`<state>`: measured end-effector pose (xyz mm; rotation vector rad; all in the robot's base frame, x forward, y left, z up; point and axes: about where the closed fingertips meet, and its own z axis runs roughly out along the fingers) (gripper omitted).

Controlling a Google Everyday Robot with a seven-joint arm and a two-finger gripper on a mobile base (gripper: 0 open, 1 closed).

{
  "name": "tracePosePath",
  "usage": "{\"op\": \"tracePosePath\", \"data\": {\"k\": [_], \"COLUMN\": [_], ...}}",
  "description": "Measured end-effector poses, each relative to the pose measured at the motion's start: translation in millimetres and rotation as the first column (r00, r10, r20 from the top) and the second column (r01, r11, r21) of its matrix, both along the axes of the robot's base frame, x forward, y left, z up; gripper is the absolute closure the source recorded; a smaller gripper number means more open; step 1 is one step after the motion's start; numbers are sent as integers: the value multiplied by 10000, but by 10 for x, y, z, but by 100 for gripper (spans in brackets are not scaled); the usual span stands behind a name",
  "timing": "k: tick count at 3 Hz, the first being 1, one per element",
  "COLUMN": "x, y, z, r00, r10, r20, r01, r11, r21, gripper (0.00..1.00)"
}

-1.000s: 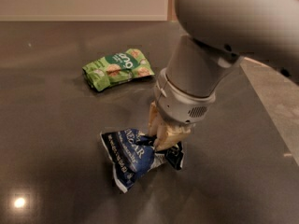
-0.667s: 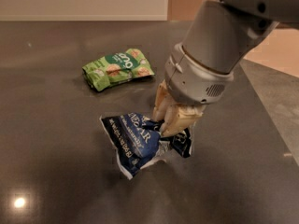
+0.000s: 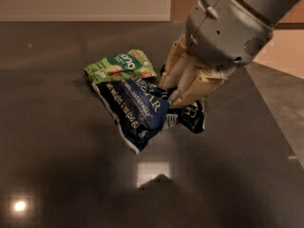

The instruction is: Pick blue chip bag

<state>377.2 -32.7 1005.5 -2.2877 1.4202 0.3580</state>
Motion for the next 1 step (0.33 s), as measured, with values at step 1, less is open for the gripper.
{"op": "tracePosePath", "data": {"k": [1], "x": [1], "y": [6], "z": [5], "r00": [10000], "r10": [-9], "r20": [32], "r01": [9], "r11": [10000], "r21": [10], "gripper": [100]}}
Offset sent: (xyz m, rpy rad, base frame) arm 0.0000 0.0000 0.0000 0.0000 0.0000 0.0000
